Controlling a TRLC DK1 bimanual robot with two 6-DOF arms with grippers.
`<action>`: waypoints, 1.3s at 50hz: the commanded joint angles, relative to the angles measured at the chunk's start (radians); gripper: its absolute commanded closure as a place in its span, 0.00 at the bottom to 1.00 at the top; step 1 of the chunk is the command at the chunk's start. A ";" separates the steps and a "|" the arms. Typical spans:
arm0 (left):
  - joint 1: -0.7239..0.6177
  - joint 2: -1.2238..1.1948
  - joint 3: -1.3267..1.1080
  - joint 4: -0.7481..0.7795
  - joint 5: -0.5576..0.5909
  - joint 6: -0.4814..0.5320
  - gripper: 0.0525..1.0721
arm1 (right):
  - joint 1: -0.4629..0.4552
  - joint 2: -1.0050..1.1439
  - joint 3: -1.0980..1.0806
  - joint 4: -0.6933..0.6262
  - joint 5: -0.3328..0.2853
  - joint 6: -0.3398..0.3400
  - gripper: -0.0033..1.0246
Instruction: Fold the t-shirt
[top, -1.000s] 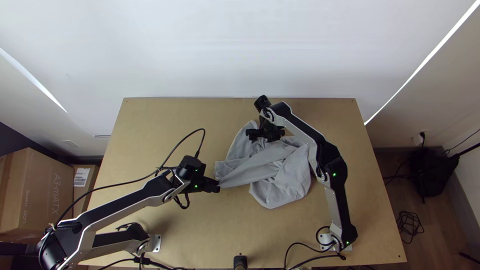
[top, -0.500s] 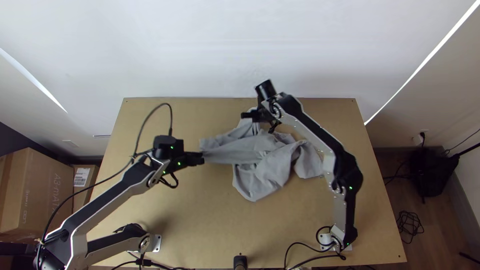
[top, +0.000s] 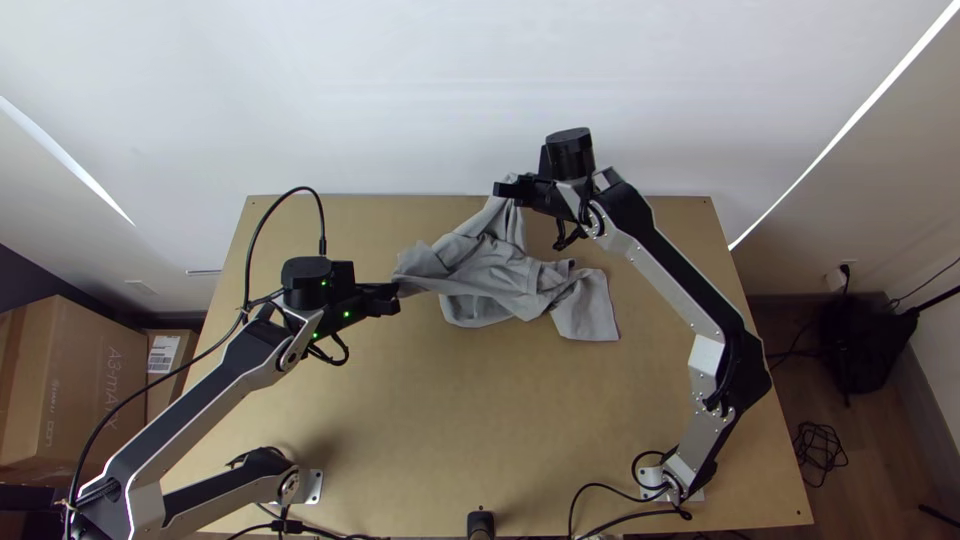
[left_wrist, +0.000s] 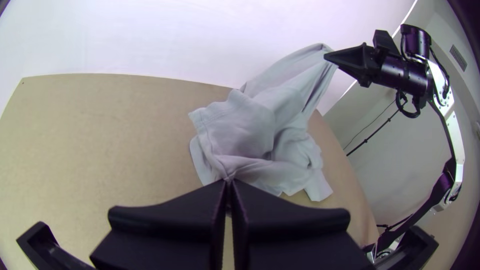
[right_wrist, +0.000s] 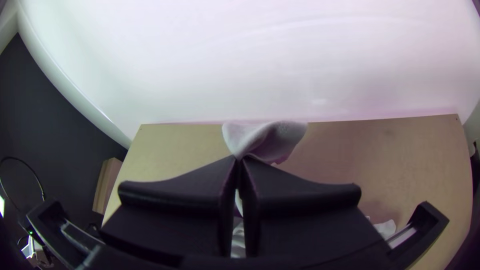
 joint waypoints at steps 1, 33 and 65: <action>-0.006 -0.018 -0.046 0.001 0.001 0.006 0.98 | 0.021 0.009 -0.049 0.070 0.013 0.019 0.97; -0.025 -0.021 -0.097 0.010 0.001 -0.012 0.98 | -0.076 0.257 -0.010 0.194 0.047 0.070 0.62; -0.100 -0.023 -0.262 0.139 -0.022 -0.045 0.98 | -0.082 0.383 0.380 -0.194 -0.399 -0.013 0.53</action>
